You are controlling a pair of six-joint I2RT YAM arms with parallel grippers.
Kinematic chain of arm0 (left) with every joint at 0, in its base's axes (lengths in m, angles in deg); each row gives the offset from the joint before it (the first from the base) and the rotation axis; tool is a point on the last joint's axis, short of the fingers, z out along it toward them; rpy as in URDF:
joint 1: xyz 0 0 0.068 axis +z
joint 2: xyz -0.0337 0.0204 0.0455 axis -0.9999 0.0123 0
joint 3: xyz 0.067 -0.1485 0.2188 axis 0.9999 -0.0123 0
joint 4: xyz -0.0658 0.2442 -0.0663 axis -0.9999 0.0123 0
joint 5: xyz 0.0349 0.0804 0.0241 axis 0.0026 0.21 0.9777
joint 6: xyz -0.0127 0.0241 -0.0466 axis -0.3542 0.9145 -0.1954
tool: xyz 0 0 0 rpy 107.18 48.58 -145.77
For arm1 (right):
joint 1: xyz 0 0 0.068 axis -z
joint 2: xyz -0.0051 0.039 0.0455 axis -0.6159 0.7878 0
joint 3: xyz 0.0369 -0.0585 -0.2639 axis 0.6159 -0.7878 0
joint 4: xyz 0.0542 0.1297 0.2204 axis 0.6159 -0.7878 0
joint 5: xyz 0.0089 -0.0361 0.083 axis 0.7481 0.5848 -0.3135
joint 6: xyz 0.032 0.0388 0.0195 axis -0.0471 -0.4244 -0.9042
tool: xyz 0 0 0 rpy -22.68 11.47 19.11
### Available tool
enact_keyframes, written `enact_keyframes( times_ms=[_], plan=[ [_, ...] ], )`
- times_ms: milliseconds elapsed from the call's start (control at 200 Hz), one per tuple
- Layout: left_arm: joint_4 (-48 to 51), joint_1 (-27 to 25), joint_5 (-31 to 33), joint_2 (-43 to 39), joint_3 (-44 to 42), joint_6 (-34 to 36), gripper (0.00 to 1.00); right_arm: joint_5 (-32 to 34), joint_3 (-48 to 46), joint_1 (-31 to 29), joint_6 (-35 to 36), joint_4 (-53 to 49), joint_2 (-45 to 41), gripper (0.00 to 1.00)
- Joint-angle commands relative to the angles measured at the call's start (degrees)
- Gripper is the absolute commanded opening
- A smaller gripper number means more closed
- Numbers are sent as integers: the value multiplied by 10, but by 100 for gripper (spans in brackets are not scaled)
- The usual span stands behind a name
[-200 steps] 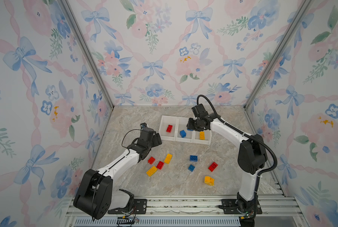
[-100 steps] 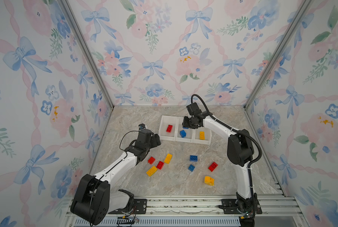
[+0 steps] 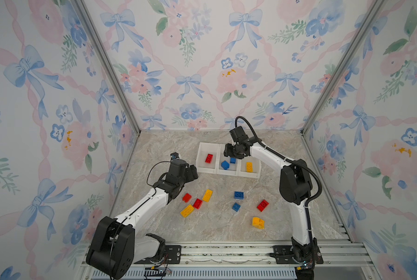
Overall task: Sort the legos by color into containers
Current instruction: 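Carry the blue brick into the middle compartment and release it, then move the left gripper down to the small red brick while the right gripper withdraws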
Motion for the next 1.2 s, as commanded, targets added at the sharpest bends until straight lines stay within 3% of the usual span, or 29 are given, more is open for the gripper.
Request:
enact_keyframes(
  times_ms=[0,690,1040,1195],
  plan=[
    [-2,5,-8,-16,-7,5,90,-6,2,-10,7,-14,-21,60],
    [0,0,-24,-32,-28,4,93,-54,-227,-12,15,-10,-236,76],
    [30,-2,-63,-29,-27,12,94,-12,-357,-20,-31,-54,-370,79],
    [68,-10,-52,-40,-41,-2,94,7,-399,-27,-64,-77,-419,80]
  ],
)
